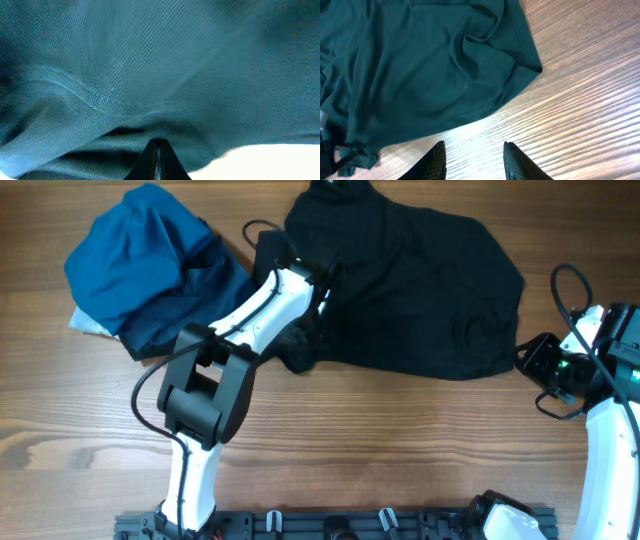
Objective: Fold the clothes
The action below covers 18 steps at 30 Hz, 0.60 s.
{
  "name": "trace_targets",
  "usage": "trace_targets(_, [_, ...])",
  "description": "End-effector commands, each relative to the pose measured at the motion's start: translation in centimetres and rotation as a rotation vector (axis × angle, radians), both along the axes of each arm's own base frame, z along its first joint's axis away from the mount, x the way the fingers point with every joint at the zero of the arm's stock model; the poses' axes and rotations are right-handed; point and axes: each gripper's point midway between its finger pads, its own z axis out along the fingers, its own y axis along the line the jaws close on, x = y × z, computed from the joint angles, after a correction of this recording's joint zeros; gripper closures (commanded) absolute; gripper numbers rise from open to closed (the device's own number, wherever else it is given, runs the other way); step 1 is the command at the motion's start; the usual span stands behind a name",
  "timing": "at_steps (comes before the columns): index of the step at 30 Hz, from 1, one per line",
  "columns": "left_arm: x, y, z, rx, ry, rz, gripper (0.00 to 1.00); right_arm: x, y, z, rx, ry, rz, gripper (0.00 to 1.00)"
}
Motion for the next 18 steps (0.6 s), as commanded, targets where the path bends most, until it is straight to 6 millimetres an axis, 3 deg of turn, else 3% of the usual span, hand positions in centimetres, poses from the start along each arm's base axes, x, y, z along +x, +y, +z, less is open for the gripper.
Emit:
trace_targets(1, [-3.8,1.6,-3.6,0.035,0.108,0.022,0.96,0.4,-0.6,0.3,-0.021,-0.011,-0.021,0.63])
trace_targets(5, [-7.5,2.7,-5.7,0.039,0.215,0.050,0.96,0.9,-0.9,0.6,-0.018,-0.032,-0.043,0.63])
trace_targets(8, [-10.1,2.8,-5.3,0.039,0.321,0.062,0.96,1.2,-1.0,0.2,-0.006,-0.025,-0.059,0.62])
trace_targets(11, [-12.6,3.5,-4.2,0.090,0.415,0.044,0.96,0.2,0.4,-2.3,0.061,0.090,0.015,0.56])
trace_targets(13, [-14.0,4.1,-3.4,0.129,0.475,0.041,0.96,-0.1,-0.4,-4.9,0.049,0.183,0.012,0.51])
trace_targets(16, [-14.5,4.4,-3.1,0.143,0.497,0.044,0.96,2.2,0.2,-7.8,0.133,0.183,0.076,0.58])
trace_targets(18, [-14.2,4.3,-3.3,0.135,0.485,0.044,0.96,4.2,0.9,-9.1,0.181,0.126,0.160,0.49])
